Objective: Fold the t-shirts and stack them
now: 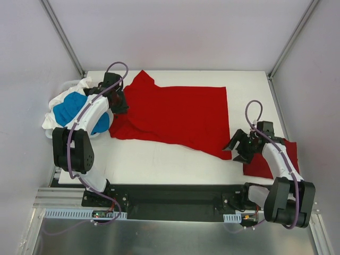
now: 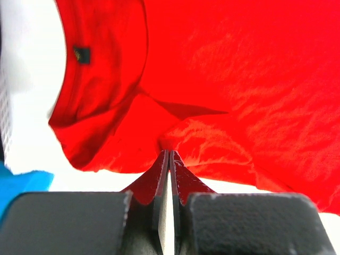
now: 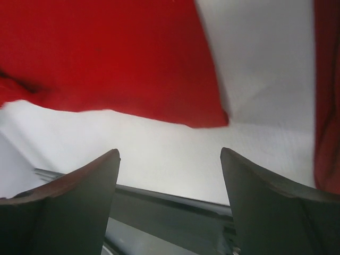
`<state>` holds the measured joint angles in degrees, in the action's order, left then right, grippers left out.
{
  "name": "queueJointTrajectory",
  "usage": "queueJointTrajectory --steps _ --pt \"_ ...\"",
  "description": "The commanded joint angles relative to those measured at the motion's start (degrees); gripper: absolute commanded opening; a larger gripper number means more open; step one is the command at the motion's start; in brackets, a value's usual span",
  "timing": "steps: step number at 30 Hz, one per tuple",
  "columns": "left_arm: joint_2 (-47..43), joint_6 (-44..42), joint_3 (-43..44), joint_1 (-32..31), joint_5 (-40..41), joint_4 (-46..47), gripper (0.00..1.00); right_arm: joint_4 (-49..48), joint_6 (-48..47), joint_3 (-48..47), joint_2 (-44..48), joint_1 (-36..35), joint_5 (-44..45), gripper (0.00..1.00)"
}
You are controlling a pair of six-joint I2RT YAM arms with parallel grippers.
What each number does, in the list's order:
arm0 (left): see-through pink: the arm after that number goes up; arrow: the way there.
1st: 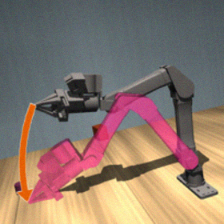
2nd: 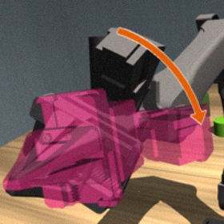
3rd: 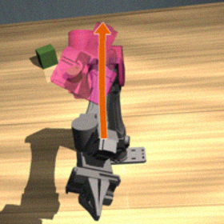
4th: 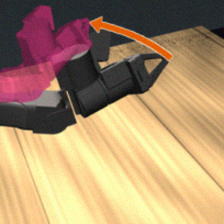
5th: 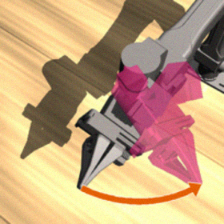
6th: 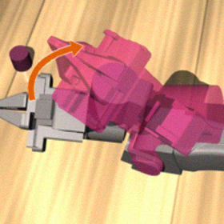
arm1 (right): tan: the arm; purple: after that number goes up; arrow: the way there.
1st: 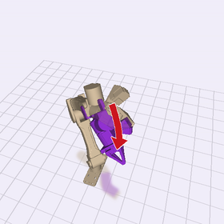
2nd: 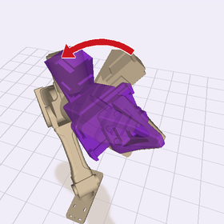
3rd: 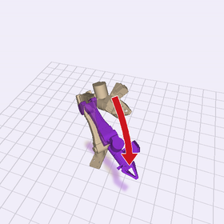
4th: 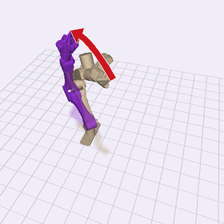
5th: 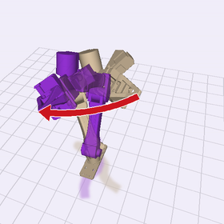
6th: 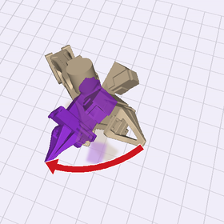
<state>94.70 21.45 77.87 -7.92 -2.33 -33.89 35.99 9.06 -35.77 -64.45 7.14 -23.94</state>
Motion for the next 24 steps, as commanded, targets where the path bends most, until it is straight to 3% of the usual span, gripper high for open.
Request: queueJointTrajectory --steps 1,8,24 --pt "-4.17 1.75 -2.54 -0.43 1.80 -1.71 0.00 -11.02 4.56 1.75 0.64 4.98 -12.17 0.80" --pt "-3.03 3.42 -1.84 -0.51 0.57 -2.41 0.00 -15.59 3.77 3.95 -1.47 8.07 -10.35 0.80" --pt "-4.61 3.60 -3.51 -0.60 0.13 -3.11 0.00 -15.77 4.91 11.07 1.07 9.39 -6.82 0.81"
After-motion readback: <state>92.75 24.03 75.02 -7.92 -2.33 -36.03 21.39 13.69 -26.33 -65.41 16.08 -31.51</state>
